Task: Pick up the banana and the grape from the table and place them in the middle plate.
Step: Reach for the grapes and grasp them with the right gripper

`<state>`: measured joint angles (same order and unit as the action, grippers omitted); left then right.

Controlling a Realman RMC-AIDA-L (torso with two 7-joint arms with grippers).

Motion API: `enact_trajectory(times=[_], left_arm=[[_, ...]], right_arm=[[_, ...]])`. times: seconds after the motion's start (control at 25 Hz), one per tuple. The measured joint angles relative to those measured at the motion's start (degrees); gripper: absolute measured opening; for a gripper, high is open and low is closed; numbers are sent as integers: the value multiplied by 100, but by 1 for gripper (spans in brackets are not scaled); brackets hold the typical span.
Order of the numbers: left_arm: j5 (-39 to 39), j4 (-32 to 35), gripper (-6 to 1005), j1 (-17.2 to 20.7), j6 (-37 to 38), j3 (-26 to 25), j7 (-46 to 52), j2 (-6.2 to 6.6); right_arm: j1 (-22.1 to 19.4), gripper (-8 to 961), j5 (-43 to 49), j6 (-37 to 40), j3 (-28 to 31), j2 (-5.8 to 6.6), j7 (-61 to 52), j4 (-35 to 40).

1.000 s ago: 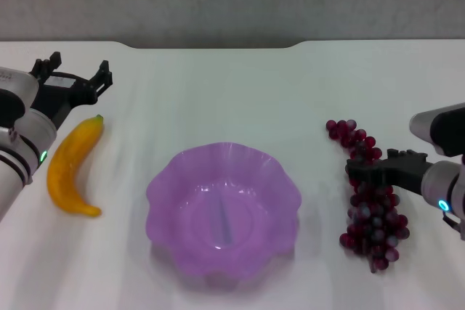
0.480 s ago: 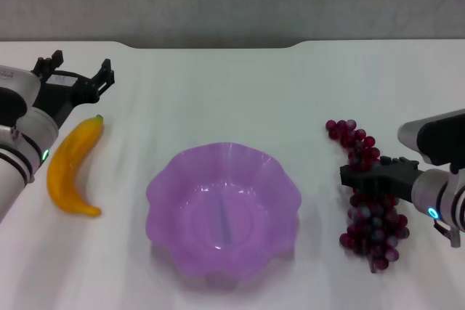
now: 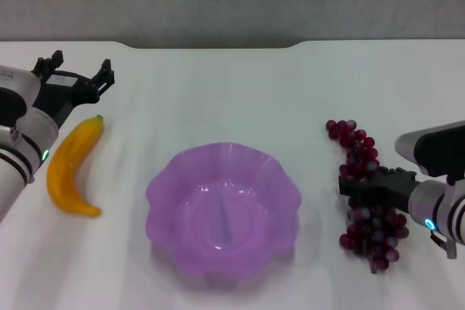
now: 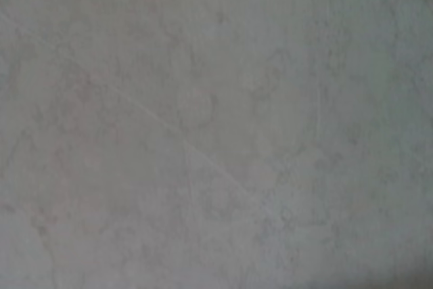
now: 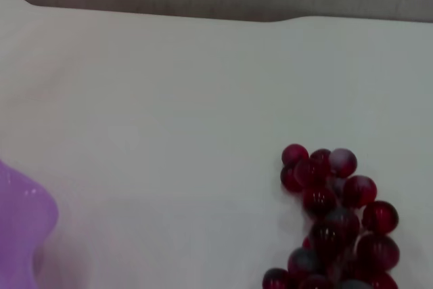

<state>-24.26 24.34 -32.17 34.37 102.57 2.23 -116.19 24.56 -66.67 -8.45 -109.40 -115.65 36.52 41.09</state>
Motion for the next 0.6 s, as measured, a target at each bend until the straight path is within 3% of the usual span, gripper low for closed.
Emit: enact_trajectory(times=[0.16,0.36,0.6], left_arm=[[0,0,895,1,0,0,1,1],[0,0,895,1,-1,-1,-2,5],[0,0,895,10,-1,-11,7,9]], right_arm=[[-15,821,-128,95,-100,1,0,-19],[-12,645,-316,101,-107,14,0,-65],[-26,611,-429,223,-152,26,53,-83]])
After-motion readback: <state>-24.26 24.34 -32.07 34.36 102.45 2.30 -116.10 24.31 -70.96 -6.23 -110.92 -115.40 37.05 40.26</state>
